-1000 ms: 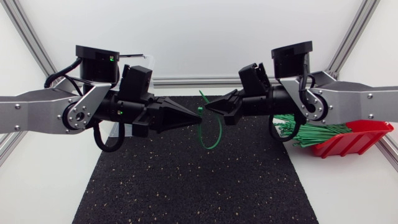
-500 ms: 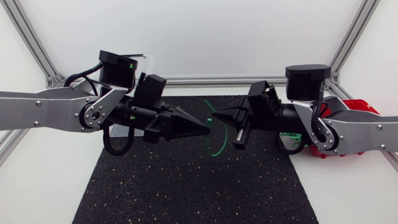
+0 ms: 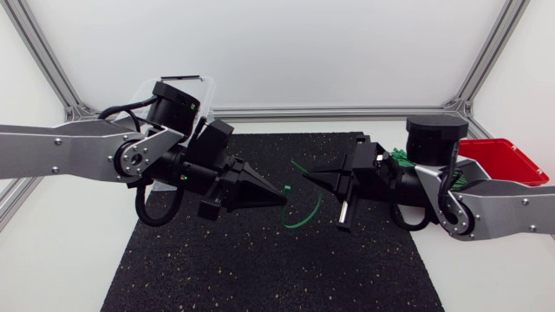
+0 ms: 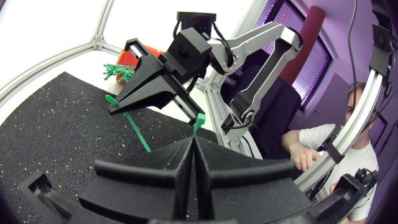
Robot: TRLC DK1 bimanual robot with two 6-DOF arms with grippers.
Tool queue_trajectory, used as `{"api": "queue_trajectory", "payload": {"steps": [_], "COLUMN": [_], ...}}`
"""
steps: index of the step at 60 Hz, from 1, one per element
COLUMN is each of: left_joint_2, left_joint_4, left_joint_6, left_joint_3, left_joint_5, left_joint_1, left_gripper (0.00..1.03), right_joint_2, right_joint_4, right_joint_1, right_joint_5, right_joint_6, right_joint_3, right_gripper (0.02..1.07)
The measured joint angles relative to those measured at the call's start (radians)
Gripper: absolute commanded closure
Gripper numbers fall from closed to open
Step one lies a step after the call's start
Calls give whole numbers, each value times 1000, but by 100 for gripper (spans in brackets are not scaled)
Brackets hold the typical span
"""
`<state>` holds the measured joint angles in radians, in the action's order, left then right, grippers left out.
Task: Take a green cable tie from the red box, thread the tail through the head to close it, then place it in the transparent bin on the left.
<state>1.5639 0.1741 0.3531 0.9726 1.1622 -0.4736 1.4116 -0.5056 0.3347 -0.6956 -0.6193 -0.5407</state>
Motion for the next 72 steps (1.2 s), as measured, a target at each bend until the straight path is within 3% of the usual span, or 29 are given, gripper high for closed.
{"api": "queue_trajectory", "payload": {"steps": [28, 72], "left_joint_2": [38, 61], "left_joint_4": [183, 320], "left_joint_6": [177, 310], "left_joint_3": [31, 69], "left_joint_5": [-19, -23], "left_joint_1": [-13, -14], "left_gripper": [100, 100], "right_joint_2": [20, 35], "right_joint_4": [-306, -464], "right_joint_1": [56, 135], "right_joint_5": [91, 143], "right_joint_6": [-188, -324], "right_joint_3": [142, 236], "right_gripper": [101, 101]}}
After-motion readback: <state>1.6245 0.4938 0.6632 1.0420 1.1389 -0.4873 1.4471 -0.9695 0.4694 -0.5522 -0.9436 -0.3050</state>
